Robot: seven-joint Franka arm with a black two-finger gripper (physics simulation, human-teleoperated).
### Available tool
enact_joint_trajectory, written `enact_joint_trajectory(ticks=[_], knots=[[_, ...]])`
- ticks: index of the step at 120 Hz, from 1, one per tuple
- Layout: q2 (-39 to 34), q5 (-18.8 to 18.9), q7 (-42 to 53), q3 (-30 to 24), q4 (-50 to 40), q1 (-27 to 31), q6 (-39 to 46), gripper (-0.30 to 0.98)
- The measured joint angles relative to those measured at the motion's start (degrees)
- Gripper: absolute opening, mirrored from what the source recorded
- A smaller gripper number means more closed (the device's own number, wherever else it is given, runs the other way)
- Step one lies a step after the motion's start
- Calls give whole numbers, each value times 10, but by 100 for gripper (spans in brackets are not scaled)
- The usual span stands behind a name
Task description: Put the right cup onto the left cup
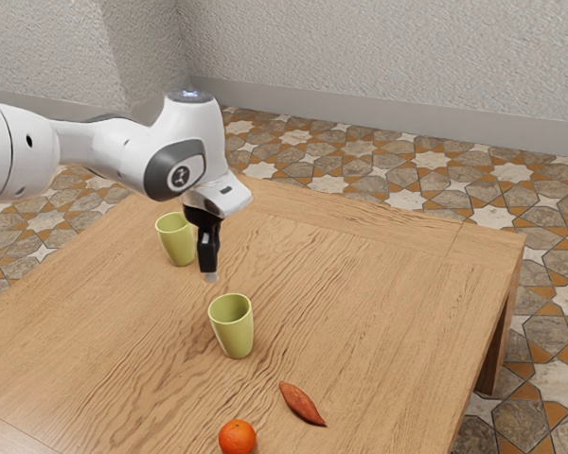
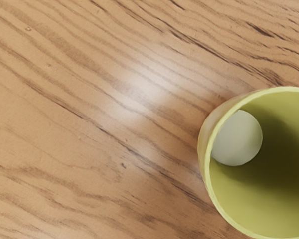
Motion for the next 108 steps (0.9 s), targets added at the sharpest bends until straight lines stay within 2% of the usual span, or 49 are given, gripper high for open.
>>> enact_joint_trajectory(ticks=[41, 49, 67, 76, 90, 108], knots=[[17, 5, -36, -6, -41, -14, 54, 66], [16, 6, -43, -10, -48, -15, 60, 57], [13, 6, -59, -14, -70, -17, 71, 25], [12, 6, -66, -15, -77, -16, 77, 13], [12, 6, -75, -15, -81, -16, 84, 1], [11, 6, -88, -15, -84, -16, 89, -5]])
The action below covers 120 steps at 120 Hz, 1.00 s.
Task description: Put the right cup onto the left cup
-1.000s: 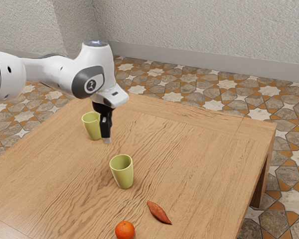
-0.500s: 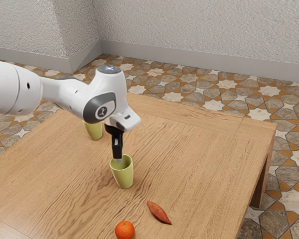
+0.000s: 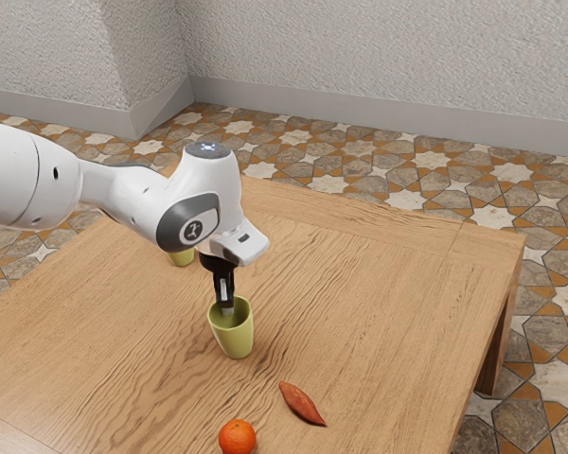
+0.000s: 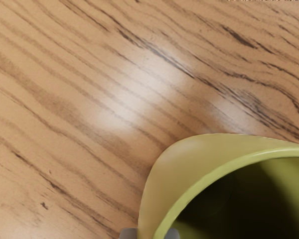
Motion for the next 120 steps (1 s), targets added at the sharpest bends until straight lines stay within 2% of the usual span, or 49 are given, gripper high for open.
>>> enact_joint_trajectory(ticks=[41, 69, 89, 120], knots=[[-42, 27, -20, -1, 6, 10, -8, -9], [-77, 38, -25, 0, 41, 68, -50, -10], [-56, 39, -16, 22, 117, 87, -91, -10], [11, 10, 23, 58, 221, 121, -142, -10]])
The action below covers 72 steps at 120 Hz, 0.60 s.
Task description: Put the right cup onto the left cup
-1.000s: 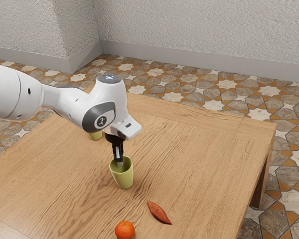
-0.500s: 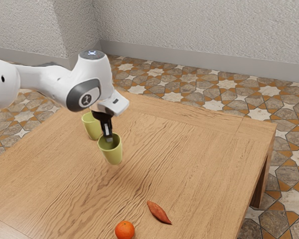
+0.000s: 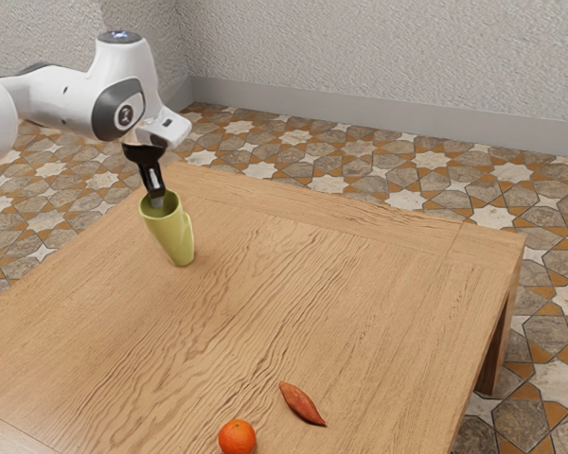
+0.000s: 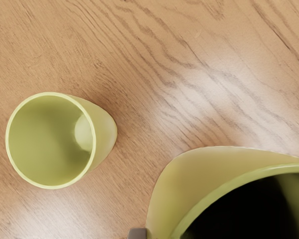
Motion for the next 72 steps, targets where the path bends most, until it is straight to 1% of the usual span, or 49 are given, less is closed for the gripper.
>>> enact_joint_trajectory(ticks=[14, 51, 72], knots=[[26, -5, 26, 4, 45, 18, -17, -10], [123, -23, 109, 17, 177, 34, -46, -10], [158, -31, 157, 19, 220, 34, -51, -10]])
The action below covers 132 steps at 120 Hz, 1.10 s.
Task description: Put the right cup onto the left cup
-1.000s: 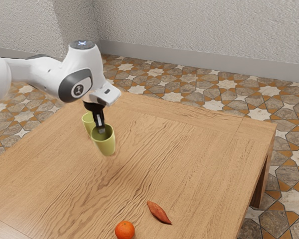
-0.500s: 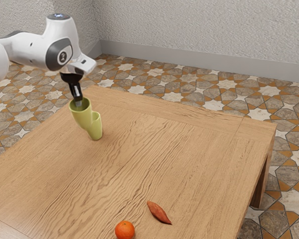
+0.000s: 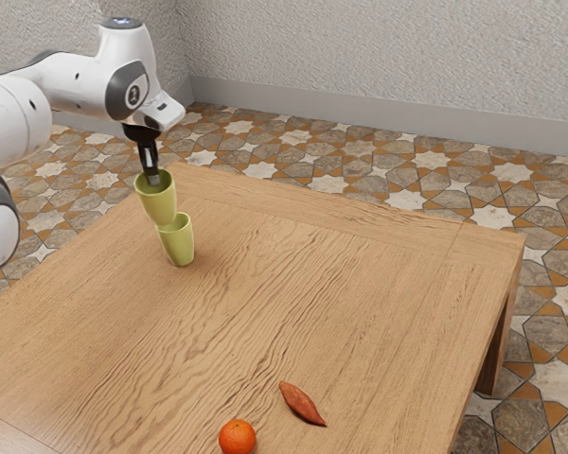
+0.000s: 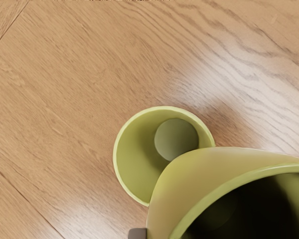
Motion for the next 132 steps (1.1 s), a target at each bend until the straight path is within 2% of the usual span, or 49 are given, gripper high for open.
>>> enact_joint_trajectory(ticks=[49, 84, 114, 132], knots=[[61, -4, 95, 9, 58, 1, 18, -10], [53, -30, 135, 13, 30, 3, 26, -10], [64, -35, 157, 14, 34, 2, 31, -10], [56, -31, 166, 13, 34, -2, 27, 23]])
